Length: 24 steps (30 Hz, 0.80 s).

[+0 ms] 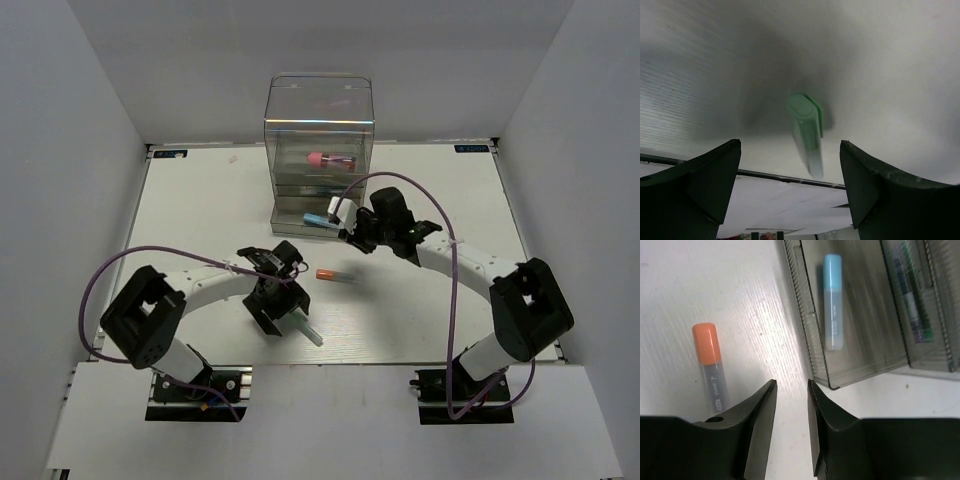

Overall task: Sort the stationery into containers
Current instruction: Pick up the pen from the center of the board.

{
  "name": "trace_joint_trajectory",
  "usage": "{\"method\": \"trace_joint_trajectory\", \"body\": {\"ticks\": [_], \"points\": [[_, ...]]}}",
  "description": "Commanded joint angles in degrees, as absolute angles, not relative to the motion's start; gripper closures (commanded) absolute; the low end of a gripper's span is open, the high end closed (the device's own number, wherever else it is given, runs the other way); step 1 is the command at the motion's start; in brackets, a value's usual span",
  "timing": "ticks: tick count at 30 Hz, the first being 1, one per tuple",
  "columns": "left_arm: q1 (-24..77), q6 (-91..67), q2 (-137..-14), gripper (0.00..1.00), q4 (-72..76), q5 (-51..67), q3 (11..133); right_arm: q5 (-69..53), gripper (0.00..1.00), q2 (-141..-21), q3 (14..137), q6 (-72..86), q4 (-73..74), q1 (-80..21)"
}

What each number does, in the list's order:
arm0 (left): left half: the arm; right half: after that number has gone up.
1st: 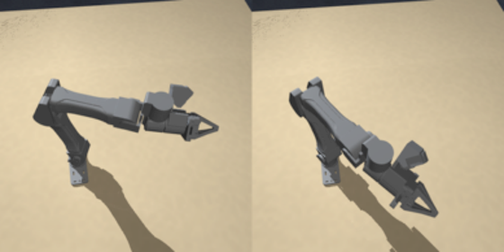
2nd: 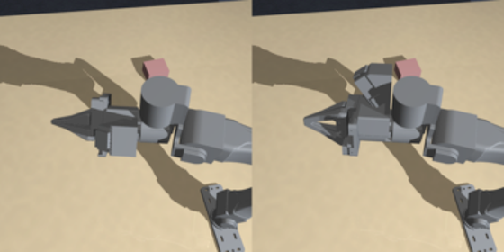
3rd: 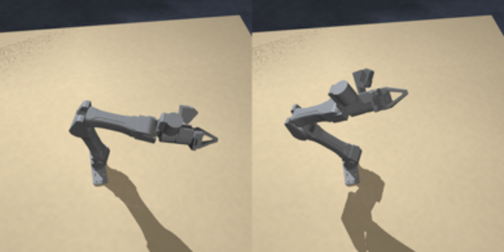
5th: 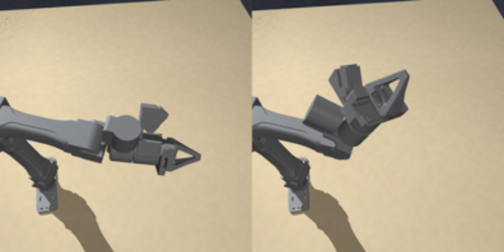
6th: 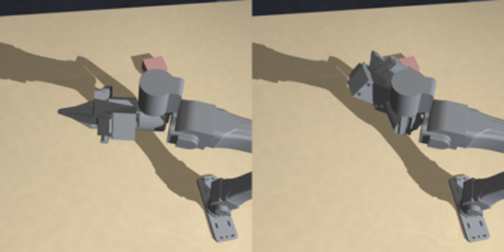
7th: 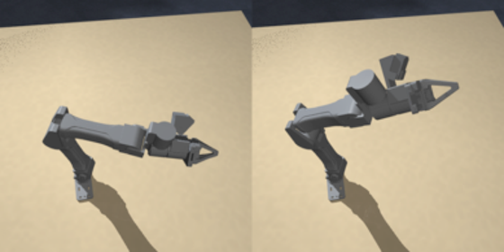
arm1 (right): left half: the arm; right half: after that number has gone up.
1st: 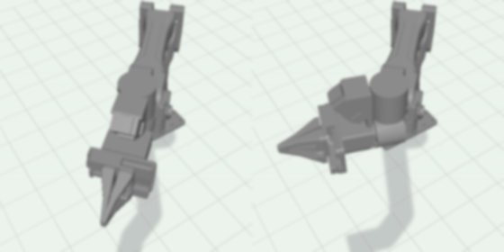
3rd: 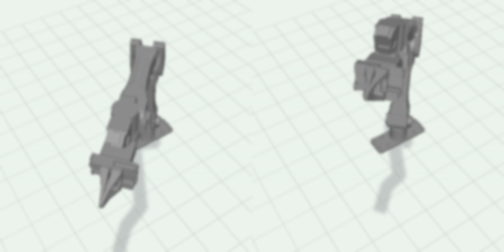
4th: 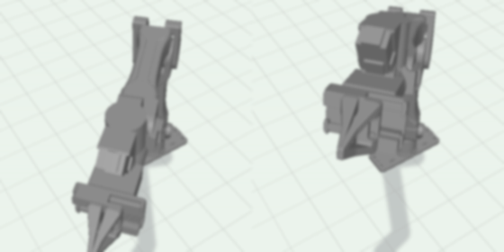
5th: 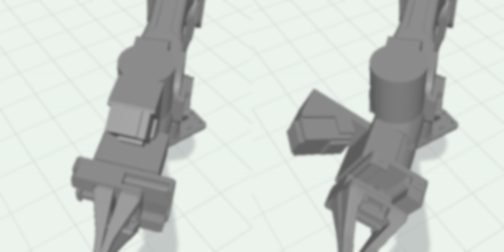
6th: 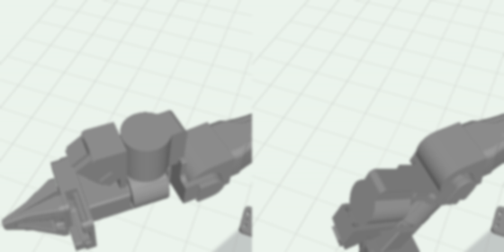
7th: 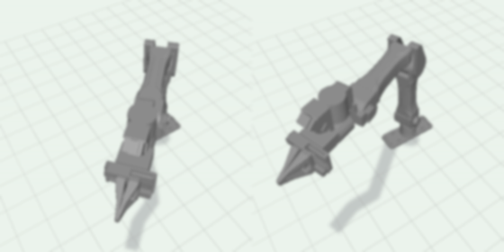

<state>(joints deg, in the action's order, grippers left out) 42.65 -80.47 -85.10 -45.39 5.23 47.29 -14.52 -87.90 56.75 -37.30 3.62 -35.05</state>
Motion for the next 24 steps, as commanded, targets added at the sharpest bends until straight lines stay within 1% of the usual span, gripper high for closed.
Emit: {"method": "trace_joint_trajectory", "body": {"ticks": [1, 3, 4, 6, 7, 9, 10, 11, 13, 14, 16, 17, 19, 20, 21, 23, 24], "points": [[44.56, -81.91, -87.53, 0.11, -47.55, 6.50, 50.01, -15.29, 0.63, -85.26, 55.02, -33.93, 0.79, -34.19], [45.53, -81.91, -89.99, 0.15, -46.50, 6.50, 51.58, -15.38, 0.63, -84.20, 53.70, -33.66, 0.97, -33.75], [46.22, -82.61, -90.70, 0.20, -46.49, 6.50, 52.20, -15.47, 0.63, -83.33, 52.83, -33.75, 0.79, -33.75], [46.76, -82.62, -91.93, 0.27, -45.36, 5.98, 52.82, -15.47, 0.63, -83.15, 52.39, -33.23, 0.97, -33.31], [46.76, -83.14, -93.06, 0.35, -45.35, 5.98, 53.34, -15.47, 0.63, -82.36, 52.03, -33.14, 0.97, -33.31], [47.29, -83.14, -94.13, 0.43, -44.74, 5.98, 53.35, -15.47, 0.63, -81.74, 50.81, -32.96, 0.97, -33.05], [47.29, -83.14, -94.74, 0.49, -43.26, 5.98, 53.35, -15.47, 0.63, -81.04, 50.54, -32.70, 0.97, -32.87], [47.29, -83.14, -95.79, 0.62, -42.37, 7.63, 52.74, -15.73, 0.63, -80.43, 49.49, -32.78, 0.88, -32.52], [47.29, -83.14, -96.41, 0.77, -39.22, 9.13, 50.99, -15.47, 0.63, -79.37, 47.56, -32.96, 1.14, -32.08], [47.29, -83.14, -96.42, 0.90, -38.42, 9.14, 50.98, -15.56, 0.62, -78.67, 47.11, -32.96, 1.14, -31.99], [46.68, -83.14, -95.81, 0.99, -37.27, 9.14, 50.45, -15.64, 0.58, -77.70, 45.89, -33.31, 1.23, -31.82], [45.89, -83.14, -95.19, 1.00, -36.66, 8.53, 50.45, -15.64, 0.49, -76.30, 44.92, -33.22, 0.97, -31.29], [45.88, -82.01, -92.57, 1.00, -36.12, 6.52, 52.29, -16.17, 0.41, -75.33, 43.34, -33.48, 0.97, -30.59], [45.36, -82.00, -91.59, 1.00, -35.34, 3.46, 53.16, -16.43, 0.37, -73.93, 42.90, -33.40, 0.79, -30.41], [45.35, -82.00, -90.71, 1.00, -35.33, 1.95, 55.00, -16.96, 0.35, -73.31, 41.67, -33.31, 0.62, -30.24], [44.83, -81.39, -88.96, 1.00, -35.33, -1.65, 56.86, -17.92, 0.35, -71.29, 40.34, -33.22, 0.70, -29.80], [44.22, -81.39, -88.95, 1.00, -35.33, -2.80, 58.78, -18.19, 0.40, -70.93, 39.04, -33.14, 0.70, -29.53]]}}
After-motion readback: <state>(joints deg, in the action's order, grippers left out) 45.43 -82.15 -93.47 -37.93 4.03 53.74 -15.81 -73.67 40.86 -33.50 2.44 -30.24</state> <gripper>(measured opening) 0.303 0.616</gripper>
